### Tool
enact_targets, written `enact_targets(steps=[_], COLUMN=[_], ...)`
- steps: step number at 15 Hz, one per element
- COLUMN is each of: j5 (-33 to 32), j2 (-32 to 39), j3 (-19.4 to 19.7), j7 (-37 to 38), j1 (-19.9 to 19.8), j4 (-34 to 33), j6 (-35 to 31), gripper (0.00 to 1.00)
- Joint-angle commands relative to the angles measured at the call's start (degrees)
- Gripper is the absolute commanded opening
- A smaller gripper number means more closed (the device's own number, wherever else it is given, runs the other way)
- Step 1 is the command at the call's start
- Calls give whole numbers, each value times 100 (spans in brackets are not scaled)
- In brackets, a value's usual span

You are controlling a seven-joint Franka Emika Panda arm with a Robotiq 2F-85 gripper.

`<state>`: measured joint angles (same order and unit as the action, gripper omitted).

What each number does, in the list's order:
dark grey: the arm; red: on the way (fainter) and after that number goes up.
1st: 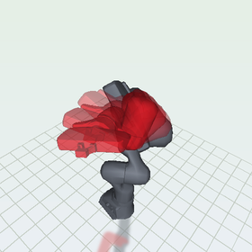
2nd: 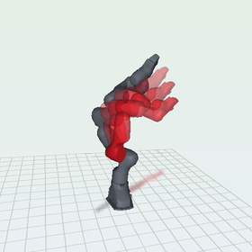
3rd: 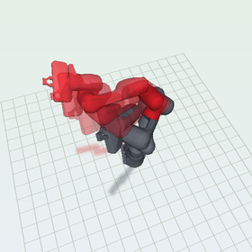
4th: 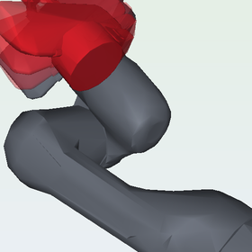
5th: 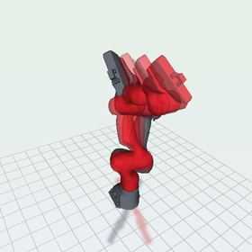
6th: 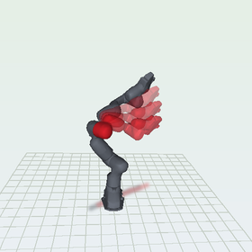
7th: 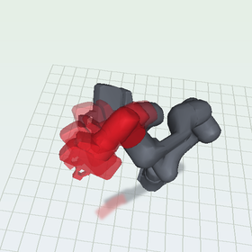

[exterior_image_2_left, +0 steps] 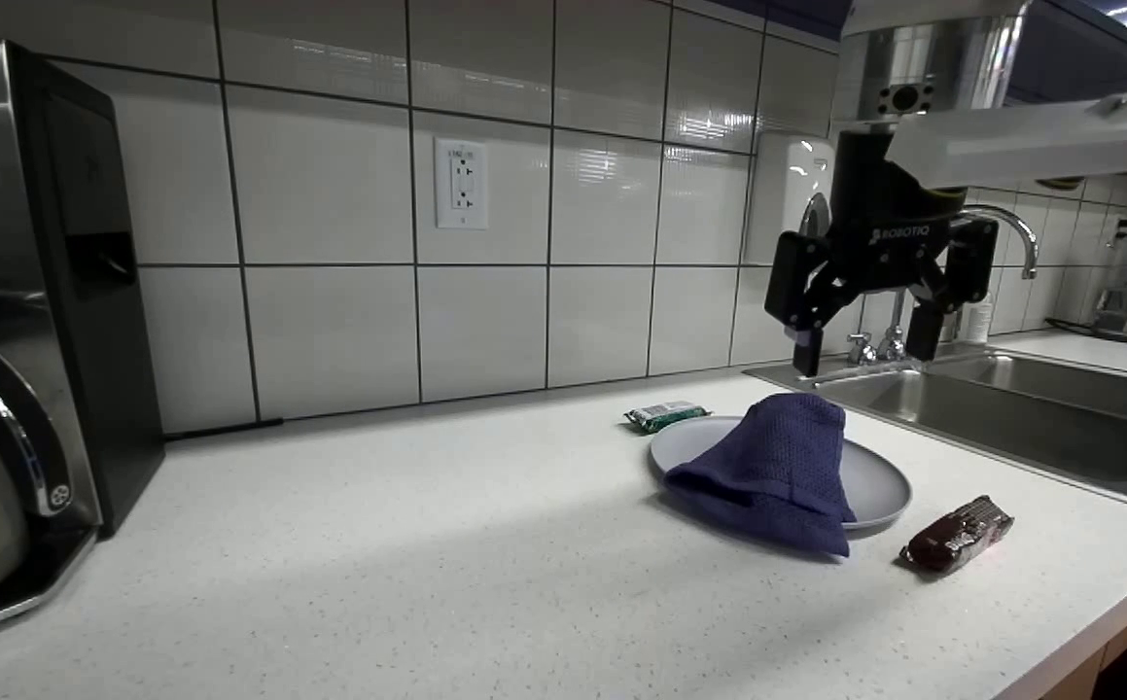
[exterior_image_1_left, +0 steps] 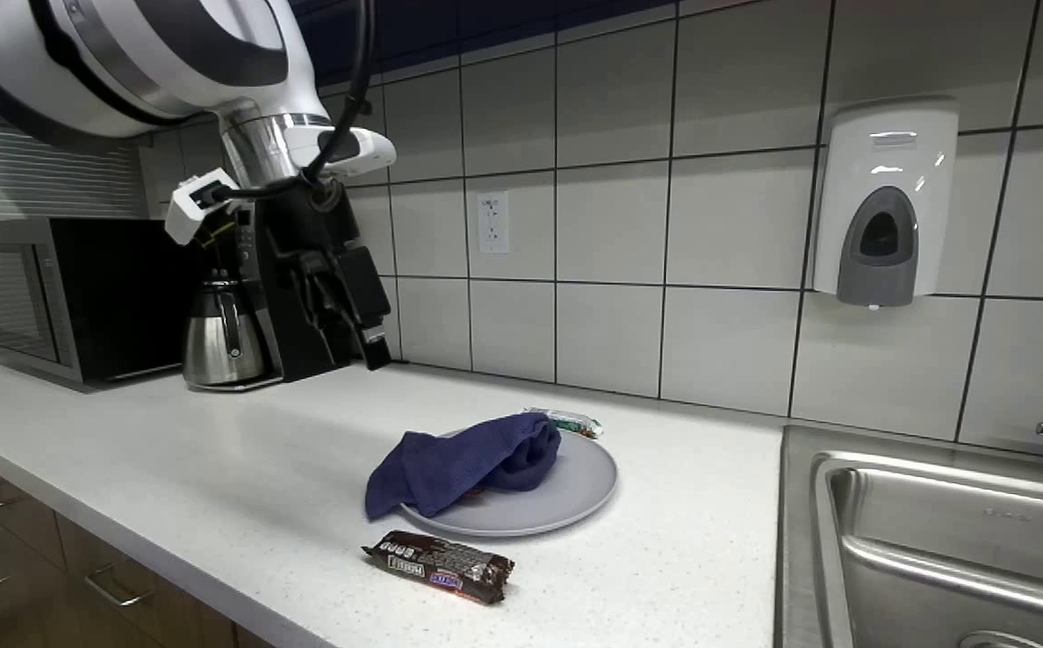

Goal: Move the towel to the counter, then place the snacks onto it

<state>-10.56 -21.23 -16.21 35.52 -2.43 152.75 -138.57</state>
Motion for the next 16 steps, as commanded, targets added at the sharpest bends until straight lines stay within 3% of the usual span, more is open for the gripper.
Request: enact_targets(steps=[1, 16], j5=[-294, -353], j2=[332, 1037], j3=[95, 600], j7=[203, 29], j1=[-143, -125], j4=[-95, -299], j6=[-249, -776], gripper=[100, 100])
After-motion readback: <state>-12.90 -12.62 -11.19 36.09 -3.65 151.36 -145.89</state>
